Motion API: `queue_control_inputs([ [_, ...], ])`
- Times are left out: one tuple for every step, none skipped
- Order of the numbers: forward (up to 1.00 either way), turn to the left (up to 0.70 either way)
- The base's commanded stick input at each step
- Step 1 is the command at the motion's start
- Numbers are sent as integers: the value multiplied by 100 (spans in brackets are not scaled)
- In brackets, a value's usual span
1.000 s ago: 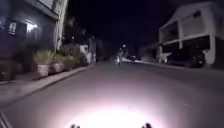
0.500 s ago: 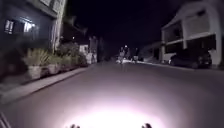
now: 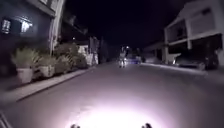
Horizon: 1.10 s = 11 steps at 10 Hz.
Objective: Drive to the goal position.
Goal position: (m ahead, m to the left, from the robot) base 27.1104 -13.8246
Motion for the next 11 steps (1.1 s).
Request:
queue_control_inputs([
  [85, 0],
  [85, 0],
  [85, 0],
  [85, 0],
  [85, 0],
  [85, 0],
  [85, 0],
  [85, -16],
  [85, -30],
  [85, -14],
  [85, -5],
])
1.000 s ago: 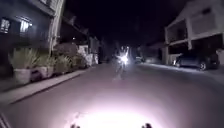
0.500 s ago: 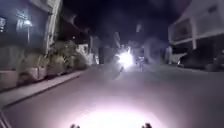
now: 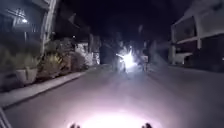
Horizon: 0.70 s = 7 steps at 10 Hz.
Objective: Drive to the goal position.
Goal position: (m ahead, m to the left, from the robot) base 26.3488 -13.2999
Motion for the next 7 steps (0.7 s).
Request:
queue_control_inputs([
  [85, 0],
  [85, 0],
  [85, 0],
  [85, 0],
  [85, 0],
  [85, 0],
  [85, 0],
])
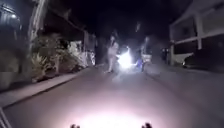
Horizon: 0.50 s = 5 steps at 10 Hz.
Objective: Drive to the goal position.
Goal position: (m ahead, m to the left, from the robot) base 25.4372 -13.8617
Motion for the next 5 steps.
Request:
queue_control_inputs([
  [85, 0],
  [85, 0],
  [85, 0],
  [85, 0],
  [85, 0],
])
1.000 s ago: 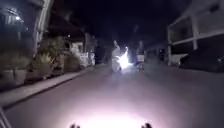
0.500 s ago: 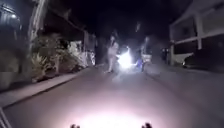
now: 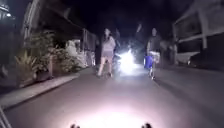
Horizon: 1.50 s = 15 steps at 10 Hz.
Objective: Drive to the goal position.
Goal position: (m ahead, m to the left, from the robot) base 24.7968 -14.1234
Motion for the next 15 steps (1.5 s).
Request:
queue_control_inputs([
  [85, -8],
  [85, -29],
  [85, -34],
  [85, -30],
  [85, -6],
  [85, 0],
  [85, 0],
  [85, 0],
  [85, 0],
  [85, 0],
  [85, 0],
  [85, 0],
  [85, 0],
  [85, 0],
  [85, 0],
])
